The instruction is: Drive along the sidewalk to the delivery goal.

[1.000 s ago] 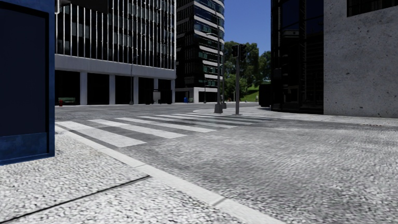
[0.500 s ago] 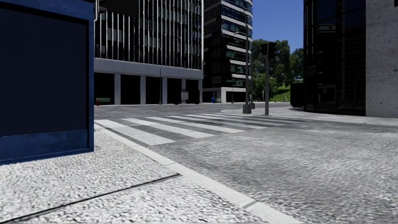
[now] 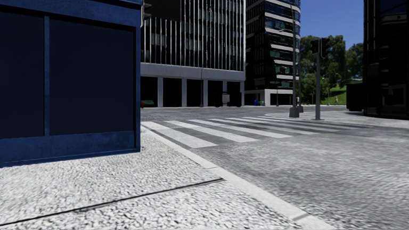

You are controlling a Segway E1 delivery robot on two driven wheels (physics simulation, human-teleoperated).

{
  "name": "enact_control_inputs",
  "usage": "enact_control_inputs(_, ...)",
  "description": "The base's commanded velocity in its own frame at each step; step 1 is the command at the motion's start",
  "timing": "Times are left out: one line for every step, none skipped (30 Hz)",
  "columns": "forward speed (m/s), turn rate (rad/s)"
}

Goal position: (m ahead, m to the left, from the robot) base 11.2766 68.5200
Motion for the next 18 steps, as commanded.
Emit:
enact_control_inputs(0.0, 0.5)
enact_control_inputs(0.0, 0.5)
enact_control_inputs(0.0, 0.5)
enact_control_inputs(0.0, 0.5)
enact_control_inputs(0.0, 0.5)
enact_control_inputs(0.0, 0.5)
enact_control_inputs(0.0, 0.5)
enact_control_inputs(0.0, 0.5)
enact_control_inputs(0.0, 0.5)
enact_control_inputs(0.0, 0.5)
enact_control_inputs(0.0, 0.5)
enact_control_inputs(0.0, 0.5)
enact_control_inputs(0.0, 0.5)
enact_control_inputs(0.0, 0.5)
enact_control_inputs(0.0, 0.5)
enact_control_inputs(0.0, 0.5)
enact_control_inputs(0.0, 0.5)
enact_control_inputs(0.0, 0.5)
